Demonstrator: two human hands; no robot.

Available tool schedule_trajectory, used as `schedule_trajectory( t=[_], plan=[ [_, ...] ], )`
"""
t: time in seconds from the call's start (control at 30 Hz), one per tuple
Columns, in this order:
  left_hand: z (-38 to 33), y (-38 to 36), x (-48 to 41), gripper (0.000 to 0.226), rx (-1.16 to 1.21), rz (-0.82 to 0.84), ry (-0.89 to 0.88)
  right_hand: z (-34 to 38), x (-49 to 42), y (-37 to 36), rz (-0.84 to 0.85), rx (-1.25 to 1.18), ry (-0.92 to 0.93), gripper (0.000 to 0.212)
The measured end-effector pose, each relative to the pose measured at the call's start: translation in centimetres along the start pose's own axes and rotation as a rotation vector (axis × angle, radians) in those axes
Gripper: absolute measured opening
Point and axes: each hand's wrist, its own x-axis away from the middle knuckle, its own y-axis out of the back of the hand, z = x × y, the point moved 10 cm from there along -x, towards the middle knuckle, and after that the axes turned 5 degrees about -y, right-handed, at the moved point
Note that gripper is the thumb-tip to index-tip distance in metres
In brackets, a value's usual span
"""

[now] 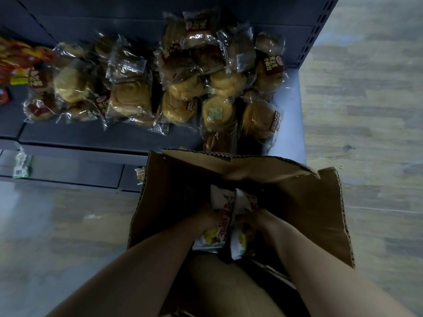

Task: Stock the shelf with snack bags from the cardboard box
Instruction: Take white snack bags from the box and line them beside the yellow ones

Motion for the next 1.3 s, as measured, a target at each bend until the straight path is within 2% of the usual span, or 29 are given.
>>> schedule_trajectory(
  t=[0.07,0.17,0.2,0.23,0.3,0.33,0.4,0.5,0.53,0.6,0.67,0.73,0.77,0.87,0.9,0.93,0.97,1.07,1.1,1.2,1.23,1.3],
  plan=[
    [-0.5,1.4,0.8,0.044,0.058,-0.062,0.039,0.6,0.7,0.4,0.007,0.013,0.028,0.061],
    [-1.9,2.5,3.3,0.018,0.241,-0.075,0.050,1.4,3.4,1.2,0.050,-0.033,0.058,0.033],
    [-2.2,3.0,4.0,0.018,0.278,-0.103,0.056,1.6,4.6,1.4,0.073,-0.046,0.069,0.025],
    [-2.6,3.8,4.9,0.029,0.310,-0.142,0.065,1.8,5.8,1.5,0.097,-0.060,0.084,0.021],
    [-3.1,4.9,6.2,0.036,0.371,-0.197,0.063,2.1,8.0,1.6,0.168,-0.102,0.116,0.031],
    [-3.6,5.1,7.0,0.032,0.400,-0.206,0.063,2.3,9.2,1.3,0.221,-0.135,0.134,0.040],
    [-4.8,5.2,8.8,0.008,0.463,-0.178,0.032,2.7,11.0,1.0,0.294,-0.184,0.162,0.052],
    [-6.3,5.2,10.9,0.026,0.541,-0.099,-0.014,2.9,13.7,0.7,0.390,-0.186,0.191,0.083],
    [-6.8,5.3,11.7,0.031,0.545,-0.088,-0.030,3.4,14.9,0.6,0.440,-0.205,0.228,0.079],
    [-7.7,5.9,13.3,0.039,0.529,-0.100,-0.076,4.1,18.3,-0.4,0.543,-0.221,0.275,0.050],
    [-9.1,6.4,15.2,0.044,0.488,-0.114,-0.154,4.8,20.9,-1.2,0.611,-0.204,0.328,0.041],
    [-10.4,6.7,17.2,0.055,0.426,-0.111,-0.196,6.2,24.0,-2.6,0.671,-0.189,0.409,0.053],
    [-11.1,6.9,18.1,0.061,0.400,-0.124,-0.213,7.1,25.1,-3.1,0.633,-0.162,0.465,0.065],
    [-12.7,8.6,20.8,0.062,0.376,-0.256,-0.226,9.6,26.7,-2.9,0.350,-0.121,0.613,0.121],
    [-13.5,9.0,21.8,0.055,0.371,-0.270,-0.261,10.3,27.2,-2.7,0.289,-0.117,0.660,0.130],
    [-14.5,9.4,22.6,0.049,0.360,-0.276,-0.303,11.0,28.5,-2.7,0.249,-0.109,0.711,0.129],
    [-15.4,9.8,23.7,0.047,0.373,-0.304,-0.348,11.7,30.4,-2.6,0.211,-0.088,0.762,0.117],
    [-16.4,11.2,26.5,0.054,0.483,-0.337,-0.429,13.4,36.3,-1.5,0.143,-0.068,0.931,0.034],
    [-16.6,11.6,27.6,0.057,0.576,-0.316,-0.473,14.0,37.9,-1.1,0.127,-0.053,0.976,0.022],
    [-19.0,13.0,32.1,0.040,0.673,-0.298,-0.729,16.1,42.8,-0.1,0.101,-0.056,1.097,0.022],
    [-20.3,13.5,34.0,0.033,0.629,-0.314,-0.832,16.8,44.0,0.2,0.102,-0.075,1.120,0.021],
    [-22.9,14.7,37.6,0.039,0.448,-0.406,-1.014,18.2,46.3,0.9,0.112,-0.129,1.137,0.018]
  ],
)
